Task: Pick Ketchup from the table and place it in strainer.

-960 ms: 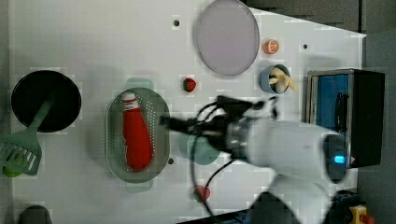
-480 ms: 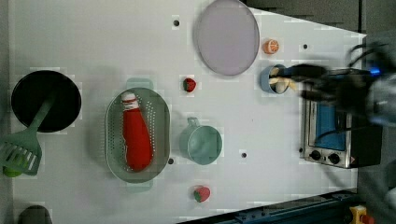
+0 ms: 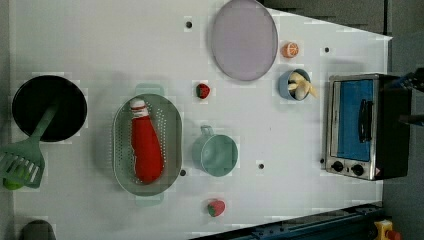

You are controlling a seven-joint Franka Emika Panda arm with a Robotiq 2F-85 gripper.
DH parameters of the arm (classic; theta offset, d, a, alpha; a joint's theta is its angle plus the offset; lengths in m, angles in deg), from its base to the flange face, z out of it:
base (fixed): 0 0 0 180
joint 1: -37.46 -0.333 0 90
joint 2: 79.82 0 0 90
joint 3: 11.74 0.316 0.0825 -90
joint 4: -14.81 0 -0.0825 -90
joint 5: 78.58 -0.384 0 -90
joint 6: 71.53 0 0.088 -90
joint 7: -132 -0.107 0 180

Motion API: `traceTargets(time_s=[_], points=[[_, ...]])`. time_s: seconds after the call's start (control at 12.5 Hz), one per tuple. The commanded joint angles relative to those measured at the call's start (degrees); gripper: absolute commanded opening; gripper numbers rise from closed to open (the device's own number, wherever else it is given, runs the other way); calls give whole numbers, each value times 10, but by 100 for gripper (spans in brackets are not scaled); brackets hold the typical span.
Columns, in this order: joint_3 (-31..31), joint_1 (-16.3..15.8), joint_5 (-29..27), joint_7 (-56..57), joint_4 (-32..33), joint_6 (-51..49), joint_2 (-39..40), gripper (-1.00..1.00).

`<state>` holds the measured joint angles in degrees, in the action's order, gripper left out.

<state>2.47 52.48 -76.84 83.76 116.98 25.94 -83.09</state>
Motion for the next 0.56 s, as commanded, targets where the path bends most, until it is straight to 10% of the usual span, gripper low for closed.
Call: traceTargets(time_s=[0.08,0.56], points=[[-3,-7,-21,-6,-39,-60,-15,100],[-22,-7,-22,-6,-35,-51,-13,100]])
